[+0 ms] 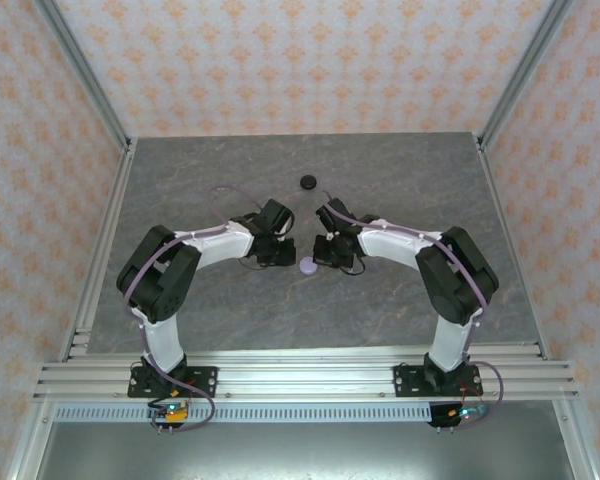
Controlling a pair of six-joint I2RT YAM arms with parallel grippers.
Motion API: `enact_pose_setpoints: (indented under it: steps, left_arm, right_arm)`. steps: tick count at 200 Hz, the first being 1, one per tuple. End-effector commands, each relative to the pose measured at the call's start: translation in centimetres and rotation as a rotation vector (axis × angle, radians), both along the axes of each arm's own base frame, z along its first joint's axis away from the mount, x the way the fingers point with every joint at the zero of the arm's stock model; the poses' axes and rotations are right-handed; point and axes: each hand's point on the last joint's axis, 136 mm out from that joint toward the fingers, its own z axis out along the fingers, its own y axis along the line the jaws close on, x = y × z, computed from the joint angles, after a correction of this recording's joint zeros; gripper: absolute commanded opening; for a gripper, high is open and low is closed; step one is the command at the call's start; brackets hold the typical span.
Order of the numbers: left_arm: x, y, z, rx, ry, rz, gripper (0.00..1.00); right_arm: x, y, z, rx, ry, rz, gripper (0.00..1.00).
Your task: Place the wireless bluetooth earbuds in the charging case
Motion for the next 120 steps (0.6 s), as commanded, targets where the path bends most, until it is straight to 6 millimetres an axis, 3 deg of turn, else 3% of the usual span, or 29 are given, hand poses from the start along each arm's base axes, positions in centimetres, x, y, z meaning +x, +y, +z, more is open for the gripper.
enact_pose_setpoints:
  steps: [1, 52, 120]
  left_arm:
    - [-0.5, -1.0, 0.0, -0.014, 0.014, -0.022, 0.16]
    - [-1.8, -1.6, -0.1, -0.035, 0.027, -0.049, 0.16]
    - [-2.3, -0.7, 1.1, -0.017, 0.008, -0.039, 0.16]
  right_arm:
    - [0.6, 0.1, 0.0, -0.026, -0.003, -0.007, 0.1]
    - [0.7, 0.3, -0.3, -0.03, 0.005, 0.01, 0.1]
    - [1.2, -0.1, 0.7, -0.056, -0.025, 0.007, 0.1]
